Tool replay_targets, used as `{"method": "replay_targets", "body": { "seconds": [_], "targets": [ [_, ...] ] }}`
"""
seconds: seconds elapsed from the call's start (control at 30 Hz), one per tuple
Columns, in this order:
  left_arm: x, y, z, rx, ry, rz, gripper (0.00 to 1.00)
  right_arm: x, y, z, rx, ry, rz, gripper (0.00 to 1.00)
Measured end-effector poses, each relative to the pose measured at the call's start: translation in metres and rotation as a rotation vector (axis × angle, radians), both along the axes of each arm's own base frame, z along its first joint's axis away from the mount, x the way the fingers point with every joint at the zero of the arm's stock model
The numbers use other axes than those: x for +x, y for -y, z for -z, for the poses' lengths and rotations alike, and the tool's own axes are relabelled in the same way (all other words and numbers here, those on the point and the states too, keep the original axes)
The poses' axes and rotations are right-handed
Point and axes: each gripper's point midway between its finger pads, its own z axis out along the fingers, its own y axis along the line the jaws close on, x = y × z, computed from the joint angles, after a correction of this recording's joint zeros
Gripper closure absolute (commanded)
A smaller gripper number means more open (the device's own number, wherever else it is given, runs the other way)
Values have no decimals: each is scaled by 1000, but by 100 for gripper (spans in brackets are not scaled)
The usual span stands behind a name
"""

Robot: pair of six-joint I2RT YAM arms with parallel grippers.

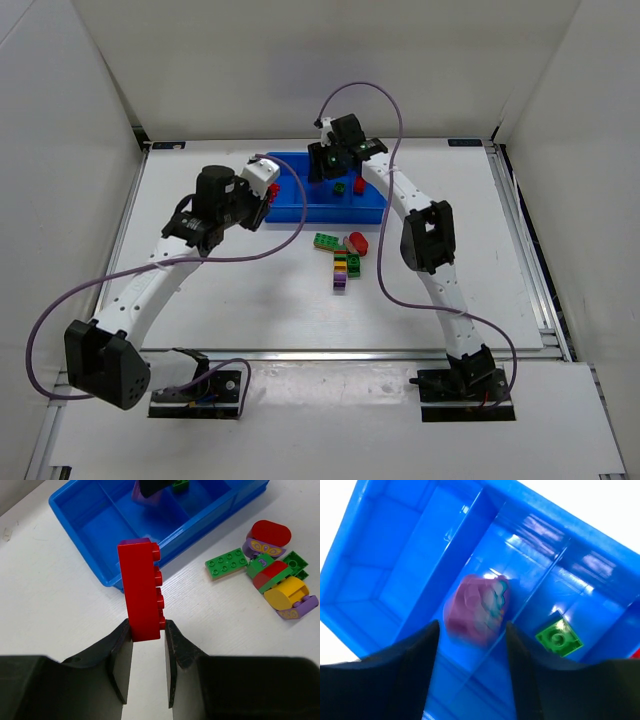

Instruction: Sort the legos into containers by color

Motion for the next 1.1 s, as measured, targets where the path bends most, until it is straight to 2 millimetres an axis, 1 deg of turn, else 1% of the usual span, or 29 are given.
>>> {"method": "replay_targets", "body": {
  "seconds": [0.07, 0.17, 0.23, 0.33, 0.4, 0.47, 0.53, 0.57, 0.6, 0.63, 0.67, 0.7, 0.77, 0.8, 0.87, 0.9, 0.93, 0.97, 1.0, 1.03, 1.1],
  "targets": [
    [0, 3, -1, -8, 2, 11, 90, 1, 1, 1, -5, 6, -3, 26],
    [3, 8, -2, -25, 7, 29, 90, 1, 0, 0, -7, 15, -24, 19],
    [6, 12, -3, -37, 7, 38, 90, -1, -1, 0, -2, 16, -40, 16],
    [11, 18, -2, -54, 1, 48, 90, -3, -3, 1, 4, 13, -54, 16],
    [16, 23, -2, -72, -2, 57, 90, -5, 0, 2, 4, 6, -52, 16],
    [23, 30, -4, -94, -5, 65, 90, -13, 9, 3, -5, -17, -38, 16],
    [33, 38, -8, -119, -1, 72, 90, -19, 26, -4, -18, -33, -5, 15],
    [39, 41, -10, -132, 5, 76, 90, -19, 37, -11, -22, -33, 19, 15],
    [45, 46, -11, -144, 10, 81, 90, -15, 51, -23, -20, -20, 50, 15],
    [50, 50, -11, -154, 9, 86, 90, -9, 67, -39, -15, 1, 87, 15],
    [58, 57, -10, -168, 5, 93, 90, -1, 89, -58, -6, 28, 131, 15],
    [63, 62, -9, -177, 3, 98, 90, 6, 114, -77, 3, 57, 178, 15],
    [77, 78, -9, -203, -11, 117, 90, 17, 165, -112, 17, 108, 271, 15],
    [84, 86, -7, -211, -18, 129, 90, 19, 192, -129, 21, 136, 321, 15],
    [97, 106, -4, -229, -27, 159, 90, 17, 249, -153, 17, 170, 420, 15],
    [101, 115, 0, -235, -36, 174, 90, 11, 273, -160, 9, 178, 459, 15],
    [104, 125, 4, -239, -47, 190, 90, 4, 293, -163, -2, 180, 491, 15],
    [107, 135, 9, -244, -60, 206, 90, -4, 306, -163, -11, 175, 511, 15],
    [110, 146, 15, -249, -75, 223, 90, -13, 315, -161, -19, 165, 525, 15],
    [113, 155, 18, -255, -85, 236, 89, -23, 320, -156, -29, 143, 530, 15],
    [120, 175, 30, -271, -112, 266, 89, -37, 323, -144, -37, 105, 524, 15]
  ]
}}
